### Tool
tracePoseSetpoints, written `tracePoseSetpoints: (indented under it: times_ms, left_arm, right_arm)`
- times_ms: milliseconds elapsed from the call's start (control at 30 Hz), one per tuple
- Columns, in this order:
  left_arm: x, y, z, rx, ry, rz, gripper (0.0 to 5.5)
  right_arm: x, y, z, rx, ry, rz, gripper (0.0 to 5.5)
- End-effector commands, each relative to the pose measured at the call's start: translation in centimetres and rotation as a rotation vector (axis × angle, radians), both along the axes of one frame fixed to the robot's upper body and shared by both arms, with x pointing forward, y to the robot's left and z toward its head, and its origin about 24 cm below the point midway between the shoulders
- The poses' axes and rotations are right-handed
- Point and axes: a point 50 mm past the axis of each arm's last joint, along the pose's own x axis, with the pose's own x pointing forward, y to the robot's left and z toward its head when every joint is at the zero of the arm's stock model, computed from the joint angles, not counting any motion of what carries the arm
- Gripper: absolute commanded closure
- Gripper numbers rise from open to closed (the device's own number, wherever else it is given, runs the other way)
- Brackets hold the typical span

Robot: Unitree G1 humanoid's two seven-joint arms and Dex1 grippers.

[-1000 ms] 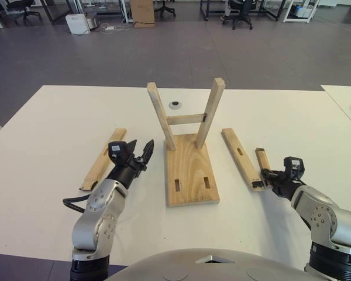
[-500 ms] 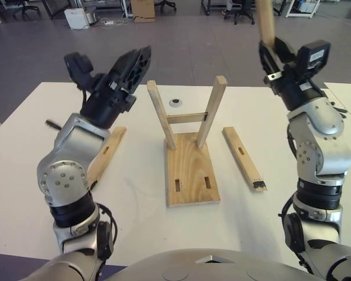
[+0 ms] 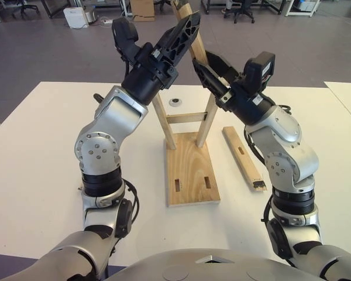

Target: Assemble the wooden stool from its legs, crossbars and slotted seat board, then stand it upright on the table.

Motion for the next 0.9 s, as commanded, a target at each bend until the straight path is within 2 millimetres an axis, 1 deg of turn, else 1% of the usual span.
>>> tracePoseSetpoints:
  times_ms: [33, 133, 200, 267, 333, 467, 533, 600, 800, 867, 900]
  left_arm:
    - [0.4, 0.4, 0.5, 0.006, -0.02, 0.06, 2.49]
    - [0.3, 0.8, 0.1, 0.046, -0.02, 0.078, 2.98]
    - [0.3, 0.9, -0.7, 0.098, 0.013, 0.075, 3.24]
    - [0.0, 1.2, -1.7, 0.145, 0.054, 0.068, 3.64]
    - [-0.4, 1.2, -2.5, 0.176, 0.081, 0.054, 3.9]
    - [-0.5, 1.0, -2.6, 0.17, 0.092, 0.046, 4.36]
    - [-0.5, 1.1, -2.6, 0.162, 0.094, 0.054, 4.76]
    - [-0.5, 1.3, -2.5, 0.149, 0.095, 0.062, 4.95]
    - [-0.5, 1.4, -2.2, 0.09, 0.104, 0.078, 5.03]
    - [-0.5, 1.6, -2.2, 0.109, 0.112, 0.103, 5.05]
    - [-0.4, 2.0, -2.5, 0.145, 0.139, 0.143, 5.05]
  right_arm:
    - [-0.4, 0.0, -0.7, -0.064, 0.005, 0.004, 4.19]
    - [-0.4, -0.4, -1.0, -0.101, 0.003, -0.008, 4.19]
    - [-0.5, -0.6, -1.2, -0.131, -0.005, 0.001, 4.19]
    - [-0.7, -0.7, -1.4, -0.18, -0.014, 0.028, 4.19]
    - [-0.9, -0.8, -1.5, -0.219, -0.022, 0.062, 4.19]
    - [-1.1, -0.8, -1.6, -0.254, -0.027, 0.097, 4.19]
    - [-1.1, -1.0, -1.8, -0.266, -0.025, 0.099, 4.19]
    - [-1.1, -1.3, -2.0, -0.279, -0.019, 0.094, 4.19]
    - [-0.5, -1.8, -2.3, -0.266, 0.015, 0.056, 4.19]
    - [-0.3, -2.0, -2.1, -0.249, 0.022, 0.04, 4.19]
    - [-0.2, -2.1, -2.1, -0.245, 0.023, 0.029, 3.79]
